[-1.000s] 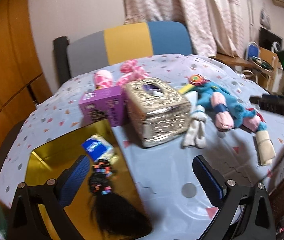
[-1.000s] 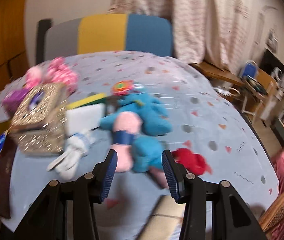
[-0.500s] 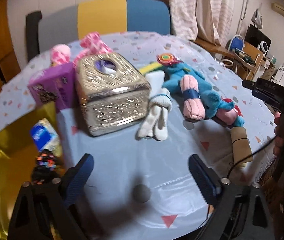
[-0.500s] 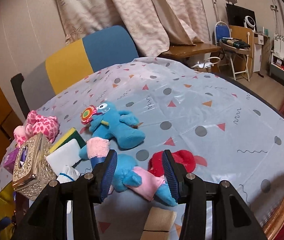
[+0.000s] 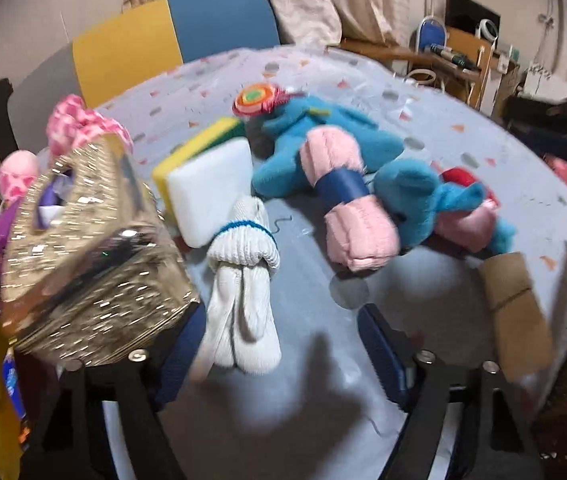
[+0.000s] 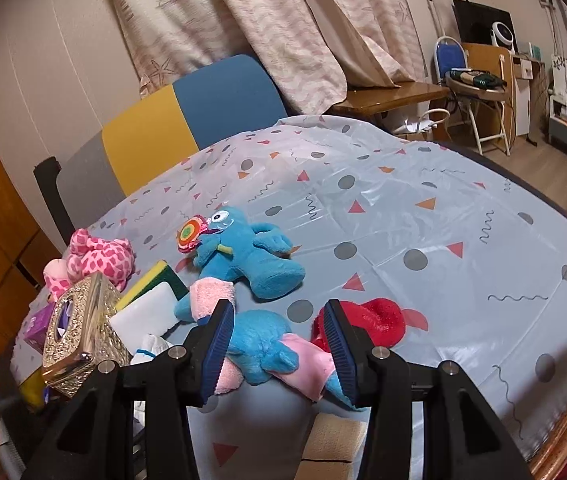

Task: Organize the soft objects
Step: 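Move both grippers back over the remaining soft items, then grasp the white knit sock with the left gripper, then grasp the white sponge with the right gripper while the left lifts the sock, then carry the sock into the gold tray and open the left gripper while the right holds the sponge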

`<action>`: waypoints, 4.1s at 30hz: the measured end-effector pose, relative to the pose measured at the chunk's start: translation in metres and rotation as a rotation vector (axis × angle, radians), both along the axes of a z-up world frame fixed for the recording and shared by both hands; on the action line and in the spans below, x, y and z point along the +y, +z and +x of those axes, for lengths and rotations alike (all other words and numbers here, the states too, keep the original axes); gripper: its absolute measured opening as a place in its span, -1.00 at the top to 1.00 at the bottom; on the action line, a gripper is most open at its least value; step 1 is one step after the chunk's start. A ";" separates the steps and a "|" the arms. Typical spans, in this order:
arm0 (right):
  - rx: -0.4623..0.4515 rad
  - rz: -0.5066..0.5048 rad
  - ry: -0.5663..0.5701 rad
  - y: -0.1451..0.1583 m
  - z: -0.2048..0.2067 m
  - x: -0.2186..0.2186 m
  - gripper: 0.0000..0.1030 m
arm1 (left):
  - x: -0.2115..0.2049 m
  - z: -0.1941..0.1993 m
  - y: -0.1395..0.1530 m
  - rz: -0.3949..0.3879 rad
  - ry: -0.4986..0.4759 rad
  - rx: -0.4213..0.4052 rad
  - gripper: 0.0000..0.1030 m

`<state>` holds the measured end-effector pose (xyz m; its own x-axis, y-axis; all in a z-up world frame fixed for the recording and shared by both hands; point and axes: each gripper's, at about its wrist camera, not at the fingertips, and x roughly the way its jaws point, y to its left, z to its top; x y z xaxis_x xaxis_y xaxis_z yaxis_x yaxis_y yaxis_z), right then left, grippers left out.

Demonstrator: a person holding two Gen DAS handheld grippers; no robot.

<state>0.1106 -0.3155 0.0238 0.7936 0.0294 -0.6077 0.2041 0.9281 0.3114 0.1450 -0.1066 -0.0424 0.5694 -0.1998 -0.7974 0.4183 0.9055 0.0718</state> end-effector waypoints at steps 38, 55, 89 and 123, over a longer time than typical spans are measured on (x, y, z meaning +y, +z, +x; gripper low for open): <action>0.017 0.001 0.018 -0.003 0.003 0.001 0.08 | 0.000 -0.014 -0.023 -0.123 -0.034 0.062 0.33; 0.230 0.262 0.463 -0.023 0.094 0.113 0.08 | 0.067 -0.070 -0.033 -0.237 0.065 0.063 0.30; 0.436 0.127 0.633 -0.060 0.081 0.133 0.66 | 0.090 -0.083 -0.028 -0.288 0.115 0.072 0.31; 0.475 0.046 0.626 -0.082 0.065 0.127 0.66 | 0.330 -0.014 0.005 -0.286 0.750 0.073 0.27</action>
<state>0.1752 -0.1885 -0.0586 0.2772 0.4187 -0.8648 -0.2313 0.9027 0.3629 0.1312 0.2234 -0.0377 0.5810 0.0129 -0.8138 -0.3141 0.9260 -0.2095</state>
